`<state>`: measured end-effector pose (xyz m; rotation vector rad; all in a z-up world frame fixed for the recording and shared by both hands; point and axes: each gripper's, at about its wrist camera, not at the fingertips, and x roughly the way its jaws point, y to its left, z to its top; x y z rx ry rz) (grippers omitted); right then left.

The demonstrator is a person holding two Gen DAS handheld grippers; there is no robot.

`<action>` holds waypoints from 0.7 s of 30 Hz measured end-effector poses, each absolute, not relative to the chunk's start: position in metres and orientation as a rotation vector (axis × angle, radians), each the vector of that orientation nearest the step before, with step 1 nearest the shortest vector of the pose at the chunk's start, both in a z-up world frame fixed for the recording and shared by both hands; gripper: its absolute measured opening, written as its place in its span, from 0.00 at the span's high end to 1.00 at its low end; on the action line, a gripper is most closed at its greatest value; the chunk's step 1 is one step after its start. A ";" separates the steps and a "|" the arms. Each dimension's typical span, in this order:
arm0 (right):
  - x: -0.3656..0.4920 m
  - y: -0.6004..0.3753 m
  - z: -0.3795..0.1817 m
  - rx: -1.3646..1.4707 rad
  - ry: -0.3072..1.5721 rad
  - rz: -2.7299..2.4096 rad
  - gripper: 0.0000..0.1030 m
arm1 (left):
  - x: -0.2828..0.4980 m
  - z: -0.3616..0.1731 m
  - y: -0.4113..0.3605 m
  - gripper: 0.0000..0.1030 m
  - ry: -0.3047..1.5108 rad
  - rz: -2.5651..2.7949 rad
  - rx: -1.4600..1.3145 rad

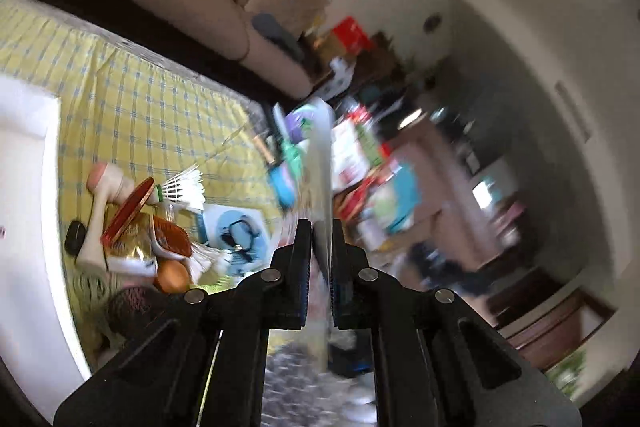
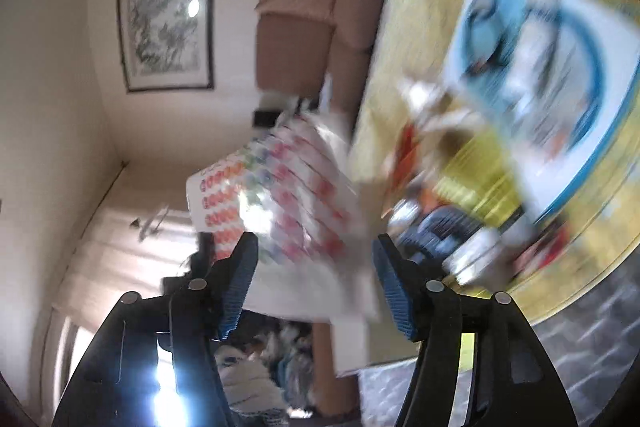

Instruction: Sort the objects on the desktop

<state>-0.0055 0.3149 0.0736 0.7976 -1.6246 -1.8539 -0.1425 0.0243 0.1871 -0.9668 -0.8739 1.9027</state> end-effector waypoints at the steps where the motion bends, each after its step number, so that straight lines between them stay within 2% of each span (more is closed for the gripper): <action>1: -0.003 0.304 0.076 0.788 -1.611 -1.860 0.35 | -0.139 0.187 0.014 0.93 -0.894 1.898 -0.956; 10: 0.016 0.221 0.079 0.978 -1.350 -1.974 0.35 | -0.093 0.145 -0.089 0.95 -1.124 1.826 -0.984; 14: 0.036 0.199 0.076 1.049 -1.241 -2.037 0.35 | -0.080 0.140 -0.136 0.96 -1.153 1.871 -0.990; 21: 0.059 0.179 0.099 1.039 -1.100 -2.130 0.35 | -0.071 0.126 -0.194 0.97 -1.303 1.845 -0.928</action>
